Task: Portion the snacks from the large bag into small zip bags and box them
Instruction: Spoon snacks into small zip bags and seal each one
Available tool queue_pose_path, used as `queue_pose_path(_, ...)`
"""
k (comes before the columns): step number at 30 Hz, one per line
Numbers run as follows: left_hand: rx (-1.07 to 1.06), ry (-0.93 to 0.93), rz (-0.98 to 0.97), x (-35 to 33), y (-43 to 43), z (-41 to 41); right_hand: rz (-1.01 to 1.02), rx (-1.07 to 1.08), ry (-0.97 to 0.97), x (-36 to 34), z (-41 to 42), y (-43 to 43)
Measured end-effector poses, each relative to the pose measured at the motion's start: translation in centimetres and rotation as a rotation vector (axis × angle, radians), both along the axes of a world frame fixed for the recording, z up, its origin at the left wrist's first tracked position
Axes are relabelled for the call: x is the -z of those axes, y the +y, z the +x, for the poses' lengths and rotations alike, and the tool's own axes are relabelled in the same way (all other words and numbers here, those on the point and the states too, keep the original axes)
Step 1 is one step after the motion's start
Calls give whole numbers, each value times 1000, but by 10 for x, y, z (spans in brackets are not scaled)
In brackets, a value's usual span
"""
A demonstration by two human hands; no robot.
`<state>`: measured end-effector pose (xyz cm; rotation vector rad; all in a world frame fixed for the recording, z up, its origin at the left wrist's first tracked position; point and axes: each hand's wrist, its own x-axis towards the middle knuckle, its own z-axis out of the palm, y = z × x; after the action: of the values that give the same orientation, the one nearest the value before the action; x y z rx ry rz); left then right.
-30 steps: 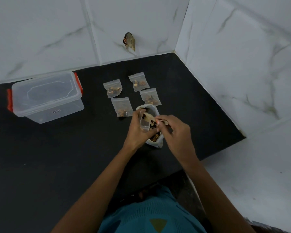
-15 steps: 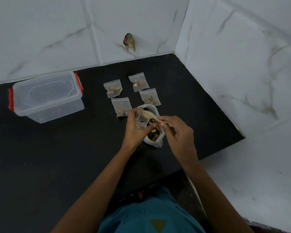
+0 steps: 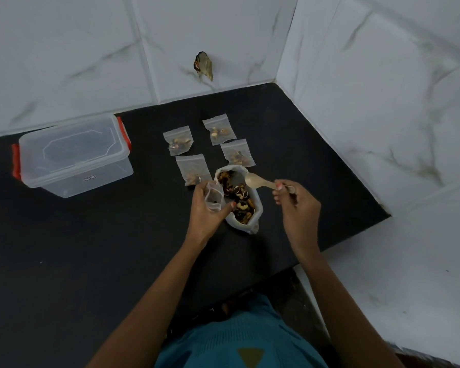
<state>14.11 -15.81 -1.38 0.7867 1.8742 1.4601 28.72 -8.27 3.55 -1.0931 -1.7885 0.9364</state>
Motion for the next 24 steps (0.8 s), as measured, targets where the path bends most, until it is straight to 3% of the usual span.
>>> queue_pose_path(9,10,-70,-24,17,-2,0,217,-131,-326,43,-6,-1)
queue_pose_path(19,42,-120,-11,25,1,-2,225,-147,-368,55,-21,1)
queue_pose_path(24,56,-148,-3,22,2,-3,-50,2,-164,48,-23,7)
